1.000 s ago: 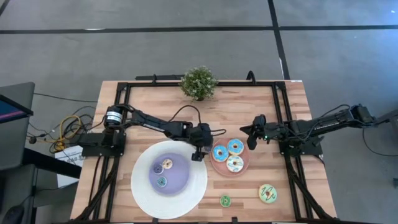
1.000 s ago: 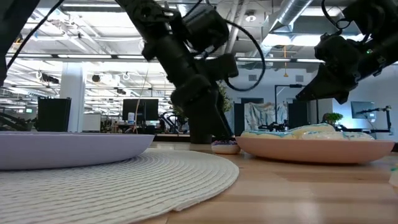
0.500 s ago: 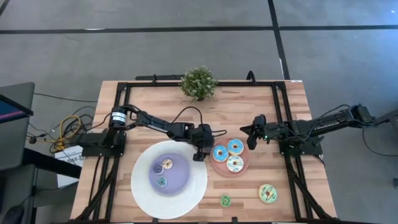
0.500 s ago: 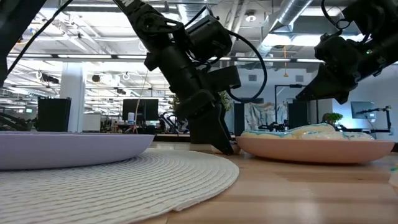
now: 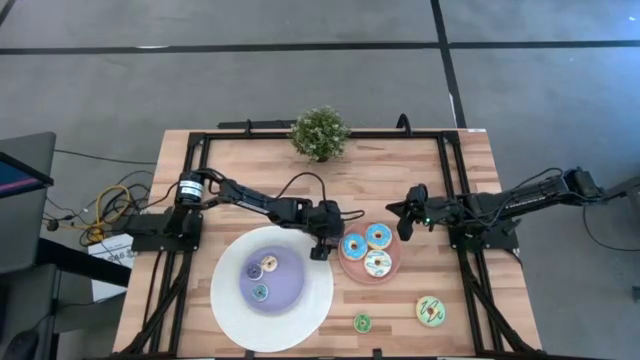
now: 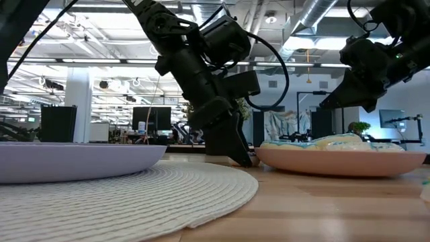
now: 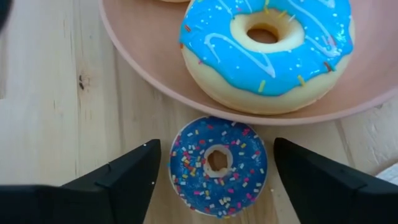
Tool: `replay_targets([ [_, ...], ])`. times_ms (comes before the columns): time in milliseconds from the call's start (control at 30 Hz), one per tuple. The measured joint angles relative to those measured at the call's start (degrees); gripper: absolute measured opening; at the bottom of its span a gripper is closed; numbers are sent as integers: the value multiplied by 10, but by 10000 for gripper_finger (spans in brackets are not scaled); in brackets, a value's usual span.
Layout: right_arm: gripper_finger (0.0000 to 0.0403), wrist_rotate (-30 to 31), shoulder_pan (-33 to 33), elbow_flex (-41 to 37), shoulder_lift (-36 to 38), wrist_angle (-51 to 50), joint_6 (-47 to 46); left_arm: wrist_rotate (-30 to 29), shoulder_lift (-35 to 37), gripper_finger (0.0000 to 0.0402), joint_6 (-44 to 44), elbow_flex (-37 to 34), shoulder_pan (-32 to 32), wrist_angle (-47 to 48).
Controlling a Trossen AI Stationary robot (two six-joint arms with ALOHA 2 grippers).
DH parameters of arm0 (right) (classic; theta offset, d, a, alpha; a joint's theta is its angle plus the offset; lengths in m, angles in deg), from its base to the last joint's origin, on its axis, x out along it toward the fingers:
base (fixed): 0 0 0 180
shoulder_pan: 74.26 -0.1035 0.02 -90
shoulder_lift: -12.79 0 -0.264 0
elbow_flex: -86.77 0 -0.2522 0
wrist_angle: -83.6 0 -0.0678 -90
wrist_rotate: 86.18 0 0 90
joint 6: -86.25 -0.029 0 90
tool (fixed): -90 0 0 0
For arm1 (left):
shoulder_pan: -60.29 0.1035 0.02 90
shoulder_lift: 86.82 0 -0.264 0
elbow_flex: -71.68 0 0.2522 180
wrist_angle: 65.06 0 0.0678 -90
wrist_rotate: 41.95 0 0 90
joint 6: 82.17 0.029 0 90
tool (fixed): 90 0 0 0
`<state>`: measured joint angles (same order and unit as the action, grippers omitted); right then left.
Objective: Pick & Place donuts
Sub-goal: Put the small violet donut on the violet plate
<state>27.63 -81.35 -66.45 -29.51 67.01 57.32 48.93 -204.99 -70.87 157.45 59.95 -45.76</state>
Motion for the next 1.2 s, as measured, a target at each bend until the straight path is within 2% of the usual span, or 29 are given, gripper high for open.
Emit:
replay_targets([
  [533,0,0,0,0,0,0,0,-5,0,250,6,0,0,3],
  [867,0,0,0,0,0,0,3,-65,0,250,-2,100,1,193],
  [1200,0,0,0,0,0,0,5,-37,5,250,-30,112,2,209],
])
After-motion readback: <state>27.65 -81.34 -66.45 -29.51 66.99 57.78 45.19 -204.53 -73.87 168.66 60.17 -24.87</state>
